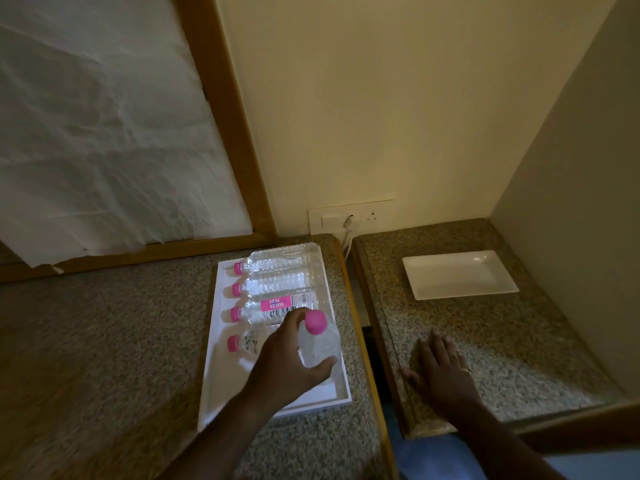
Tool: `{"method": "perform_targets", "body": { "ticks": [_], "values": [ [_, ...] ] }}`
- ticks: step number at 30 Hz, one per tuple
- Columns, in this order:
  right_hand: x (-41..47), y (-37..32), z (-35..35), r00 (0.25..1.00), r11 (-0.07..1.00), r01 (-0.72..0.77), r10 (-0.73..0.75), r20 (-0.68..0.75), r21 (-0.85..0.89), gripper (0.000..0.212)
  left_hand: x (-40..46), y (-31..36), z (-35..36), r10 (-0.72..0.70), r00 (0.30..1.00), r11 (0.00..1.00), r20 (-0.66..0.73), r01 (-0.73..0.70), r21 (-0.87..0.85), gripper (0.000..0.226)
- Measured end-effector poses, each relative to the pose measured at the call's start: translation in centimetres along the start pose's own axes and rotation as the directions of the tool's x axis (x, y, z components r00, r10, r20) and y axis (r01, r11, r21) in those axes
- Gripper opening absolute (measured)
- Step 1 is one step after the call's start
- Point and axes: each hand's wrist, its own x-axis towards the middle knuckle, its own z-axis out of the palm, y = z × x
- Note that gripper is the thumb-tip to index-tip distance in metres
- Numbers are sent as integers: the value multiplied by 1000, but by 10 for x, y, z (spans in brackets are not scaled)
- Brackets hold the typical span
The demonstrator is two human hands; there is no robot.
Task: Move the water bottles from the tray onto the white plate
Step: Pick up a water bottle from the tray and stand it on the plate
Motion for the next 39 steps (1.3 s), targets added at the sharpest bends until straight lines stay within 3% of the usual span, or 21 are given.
{"method": "perform_targets", "body": {
  "ticks": [8, 15, 22, 27, 39],
  "values": [
    [-12, 37, -7, 995, 993, -55, 63, -74, 106, 94, 25, 17, -8, -32, 998, 990, 56, 24, 136, 69],
    [1, 116, -16, 989, 990, -102, 112, -96, 96, 93, 94, 97, 4, 87, 994, 996, 59, -88, 12, 65],
    [21, 174, -27, 982, 986, -125, 139, -125, 112, 90, 200, 162, 107, 155, 984, 987, 88, -158, 34, 66],
    [36, 192, -23, 985, 987, -93, 110, -130, 130, 88, 263, 182, 200, 132, 984, 991, 119, -128, -41, 73],
    [42, 194, -16, 980, 991, -84, 102, -173, 104, 85, 292, 167, 287, 84, 976, 996, 200, -75, -50, 72]
  ]
}}
